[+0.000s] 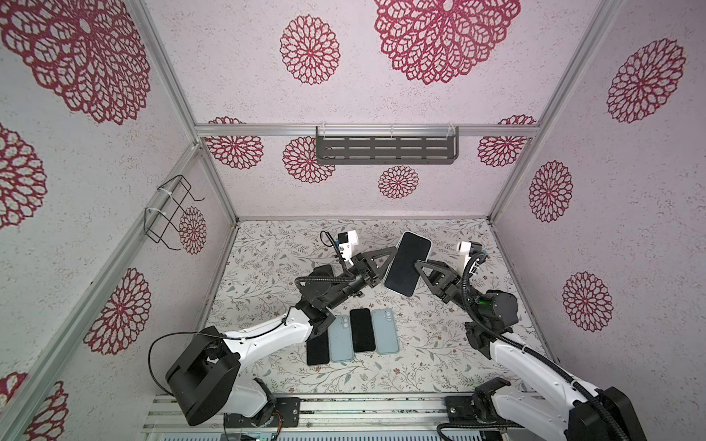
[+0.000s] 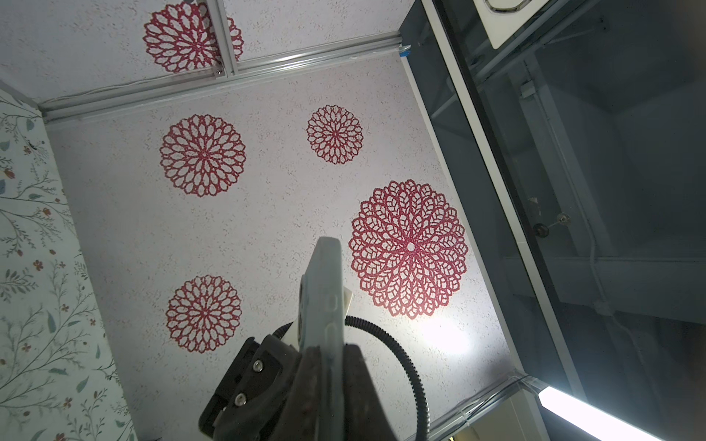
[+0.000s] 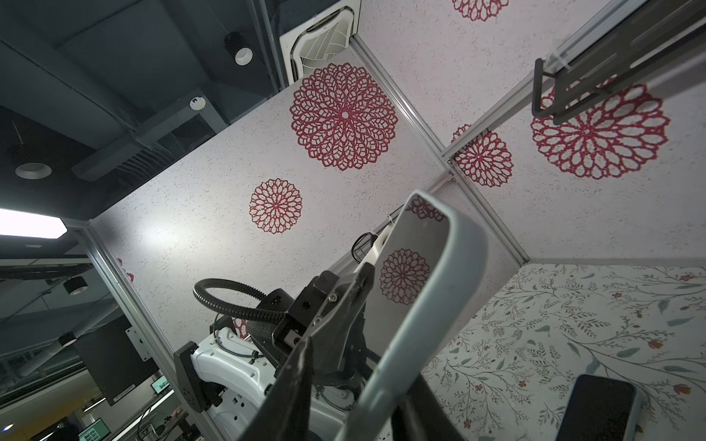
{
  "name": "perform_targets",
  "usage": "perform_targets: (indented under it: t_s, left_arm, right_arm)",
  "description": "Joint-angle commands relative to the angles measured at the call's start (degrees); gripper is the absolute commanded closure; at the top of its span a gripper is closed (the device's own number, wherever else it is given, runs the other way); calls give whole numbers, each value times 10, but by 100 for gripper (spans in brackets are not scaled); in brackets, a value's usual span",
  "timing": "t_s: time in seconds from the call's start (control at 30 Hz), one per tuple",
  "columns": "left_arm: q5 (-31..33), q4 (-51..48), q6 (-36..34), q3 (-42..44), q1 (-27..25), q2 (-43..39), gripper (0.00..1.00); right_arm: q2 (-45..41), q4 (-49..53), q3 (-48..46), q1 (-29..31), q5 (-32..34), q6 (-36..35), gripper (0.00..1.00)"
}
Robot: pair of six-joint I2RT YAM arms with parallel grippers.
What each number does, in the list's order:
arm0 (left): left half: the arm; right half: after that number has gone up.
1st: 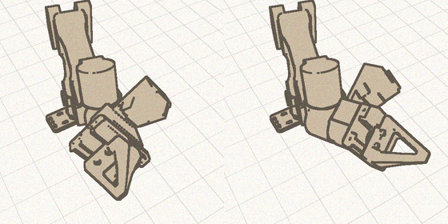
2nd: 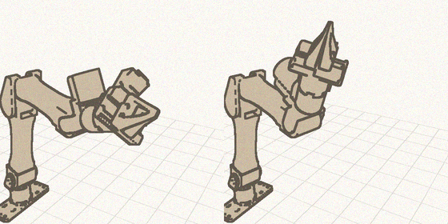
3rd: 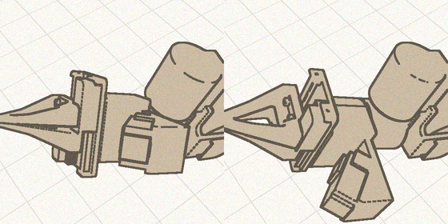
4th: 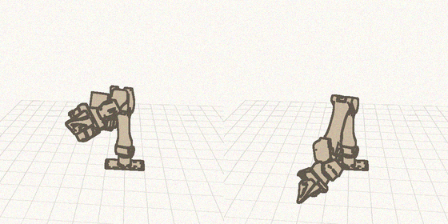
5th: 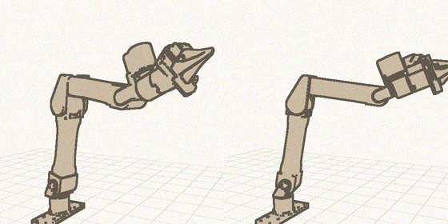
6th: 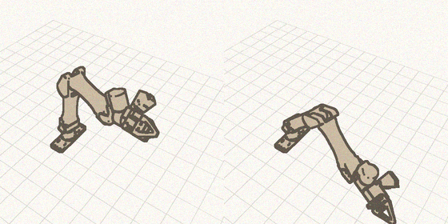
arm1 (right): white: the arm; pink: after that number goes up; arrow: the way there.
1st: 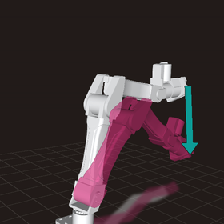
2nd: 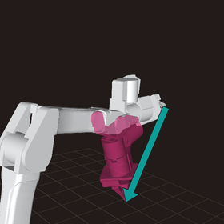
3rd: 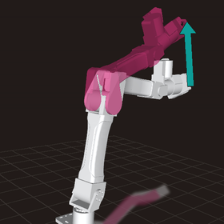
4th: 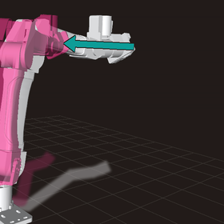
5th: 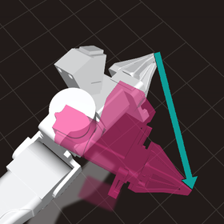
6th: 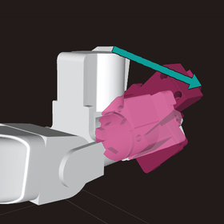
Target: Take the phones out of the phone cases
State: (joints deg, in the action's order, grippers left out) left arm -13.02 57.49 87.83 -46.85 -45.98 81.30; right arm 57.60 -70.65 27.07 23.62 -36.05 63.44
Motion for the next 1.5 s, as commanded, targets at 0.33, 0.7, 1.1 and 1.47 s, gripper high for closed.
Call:
perform_targets:
  t_s: [0.33,0.7,1.1,1.47]
  left_arm:
    - [-64,-70,-63,-1,2,-41,90]
    - [-154,-317,-197,-58,35,-108,55]
    - [-222,-450,-303,-138,55,-98,57]
    - [-274,-433,-297,-155,56,-62,84]
  right_arm:
    - [-16,-10,33,-19,-47,6,100]
    - [-23,-2,43,-20,-122,30,100]
    - [-1,-23,54,-19,-167,65,100]
    - [2,31,62,-16,-185,36,100]
